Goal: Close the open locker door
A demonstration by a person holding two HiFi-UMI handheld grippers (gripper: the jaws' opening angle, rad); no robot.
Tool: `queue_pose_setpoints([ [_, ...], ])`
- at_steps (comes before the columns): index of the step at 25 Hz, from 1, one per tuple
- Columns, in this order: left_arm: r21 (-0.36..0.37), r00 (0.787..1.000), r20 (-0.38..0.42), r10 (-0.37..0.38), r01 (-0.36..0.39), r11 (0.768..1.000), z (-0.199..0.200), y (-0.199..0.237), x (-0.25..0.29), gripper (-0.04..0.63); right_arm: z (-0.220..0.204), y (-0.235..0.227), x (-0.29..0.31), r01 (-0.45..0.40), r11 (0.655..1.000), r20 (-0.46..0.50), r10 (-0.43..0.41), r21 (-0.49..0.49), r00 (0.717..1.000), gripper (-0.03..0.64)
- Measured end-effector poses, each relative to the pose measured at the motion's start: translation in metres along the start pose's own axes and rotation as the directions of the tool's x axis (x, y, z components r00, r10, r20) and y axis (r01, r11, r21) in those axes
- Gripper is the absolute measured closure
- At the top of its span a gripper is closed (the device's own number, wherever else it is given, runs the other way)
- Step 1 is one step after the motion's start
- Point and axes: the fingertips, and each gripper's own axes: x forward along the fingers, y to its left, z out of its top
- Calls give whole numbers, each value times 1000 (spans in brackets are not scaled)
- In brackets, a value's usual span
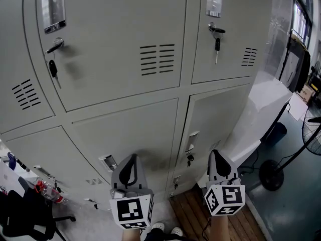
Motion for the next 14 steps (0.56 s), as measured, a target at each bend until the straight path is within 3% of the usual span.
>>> queue_pose_setpoints([
  [14, 5, 1000, -1, 0, 0, 1000, 2, 0, -1, 594, -1, -1, 0, 0, 1000, -5, 0, -1, 1000, 598],
])
